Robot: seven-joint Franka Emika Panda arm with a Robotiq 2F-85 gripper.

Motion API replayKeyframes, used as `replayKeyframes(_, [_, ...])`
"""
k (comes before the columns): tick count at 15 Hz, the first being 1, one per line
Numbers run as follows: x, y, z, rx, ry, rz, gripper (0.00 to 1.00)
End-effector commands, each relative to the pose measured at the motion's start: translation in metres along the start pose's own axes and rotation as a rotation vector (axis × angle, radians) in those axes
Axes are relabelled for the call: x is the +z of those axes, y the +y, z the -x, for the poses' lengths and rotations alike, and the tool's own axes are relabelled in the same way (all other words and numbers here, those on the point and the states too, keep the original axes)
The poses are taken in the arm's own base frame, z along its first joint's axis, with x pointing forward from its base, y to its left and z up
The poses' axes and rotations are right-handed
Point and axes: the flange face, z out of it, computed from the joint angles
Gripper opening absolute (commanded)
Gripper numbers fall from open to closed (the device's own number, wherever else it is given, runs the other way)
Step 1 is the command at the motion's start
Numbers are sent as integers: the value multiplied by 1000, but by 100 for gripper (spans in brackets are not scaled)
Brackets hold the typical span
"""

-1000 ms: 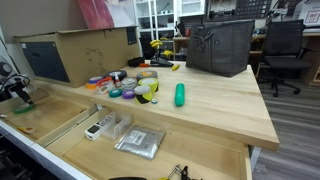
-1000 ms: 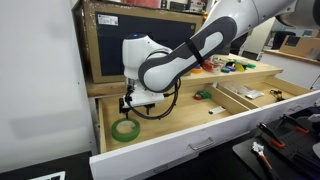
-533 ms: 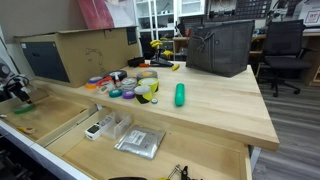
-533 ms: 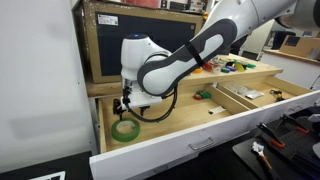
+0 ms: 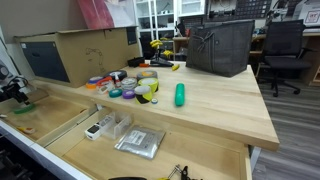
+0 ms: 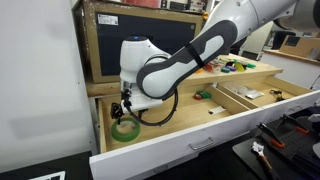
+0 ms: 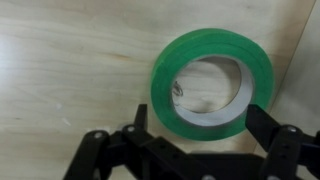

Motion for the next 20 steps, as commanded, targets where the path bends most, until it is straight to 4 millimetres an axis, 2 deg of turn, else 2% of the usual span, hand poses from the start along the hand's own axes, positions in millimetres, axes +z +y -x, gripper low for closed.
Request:
replayKeyframes(1, [-19, 1, 2, -8, -16, 8, 100])
replayKeyframes(6, [-16, 9, 6, 9, -40, 14, 100])
replayKeyframes(11, [11, 29, 21, 43, -105, 43, 100])
replayKeyframes(14, [28, 43, 23, 54, -115, 76, 100])
replayKeyframes(19, [35, 53, 21, 66, -127, 92, 100])
replayKeyframes(20, [35, 54, 20, 71, -127, 92, 92])
